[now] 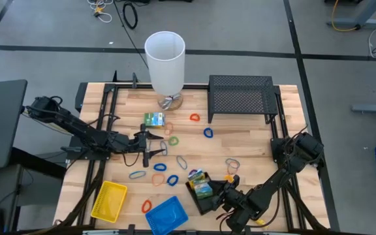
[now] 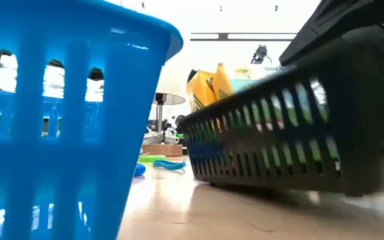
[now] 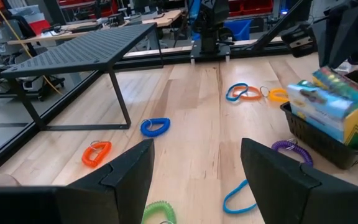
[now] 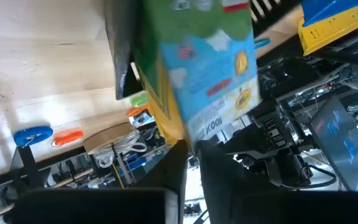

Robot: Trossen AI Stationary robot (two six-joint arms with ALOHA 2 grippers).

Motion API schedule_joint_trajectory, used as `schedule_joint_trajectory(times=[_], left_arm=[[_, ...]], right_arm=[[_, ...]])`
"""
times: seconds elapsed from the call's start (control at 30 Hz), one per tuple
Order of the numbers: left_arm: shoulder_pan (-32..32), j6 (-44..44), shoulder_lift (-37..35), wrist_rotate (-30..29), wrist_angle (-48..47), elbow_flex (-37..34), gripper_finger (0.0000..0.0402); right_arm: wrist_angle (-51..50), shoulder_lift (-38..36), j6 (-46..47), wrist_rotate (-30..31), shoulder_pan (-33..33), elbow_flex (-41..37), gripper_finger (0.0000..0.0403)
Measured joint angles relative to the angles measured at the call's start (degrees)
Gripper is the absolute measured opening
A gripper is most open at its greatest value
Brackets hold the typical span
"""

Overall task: Pick & Place Office Desk Supplies
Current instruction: Put the yellow crayon box into the black bin

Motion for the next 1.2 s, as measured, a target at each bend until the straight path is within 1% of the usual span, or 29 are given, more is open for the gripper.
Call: schedule_joint_trajectory(times=[0.3,0.43,0.57,0.67,0.73,0.8,0.93,0.97,1.1,1.2], left_arm=[[0.0,-0.09,0.0,0.0,0.0,0.0,0.0246],[0.0,-0.15,0.0,0.01,0.0,0.0,0.0246],[0.0,-0.14,0.0,0.0,0.0,0.0,0.0246],[0.0,-0.26,0.0,0.01,0.01,0.0,0.0246],[0.0,-0.45,0.0,0.01,0.0,0.0,0.0246],[0.0,-0.46,0.0,0.0,0.0,0.0,0.0246],[0.0,-0.48,0.0,0.02,0.0,0.0,0.0246],[0.0,-0.48,0.0,0.02,0.0,0.0,0.0246],[0.0,-0.67,0.0,0.02,0.01,0.0,0.0246],[0.0,-0.7,0.0,0.03,0.01,0.0,0.0246]], right_arm=[[1.71,0.0,4.72,0.76,0.61,0.0,0.0099],[8.23,0.0,7.33,5.27,0.81,0.02,0.0114],[16.78,-0.07,7.9,7.86,0.76,0.11,0.0118],[22.19,-0.09,9.68,8.12,0.76,0.13,0.0109],[24.21,-0.09,11.85,8.05,0.75,0.13,0.0096],[24.55,-0.11,14.91,7.18,0.72,0.13,0.0075],[25.2,-0.11,20.48,5.09,0.78,0.13,0.0015],[25.71,-0.11,21.33,4.8,0.96,0.13,0.0008],[30.56,-0.11,25.53,4.3,1.32,0.77,0.0005],[30.6,-1.03,35.28,0.4,1.68,2.1,0.0004]])
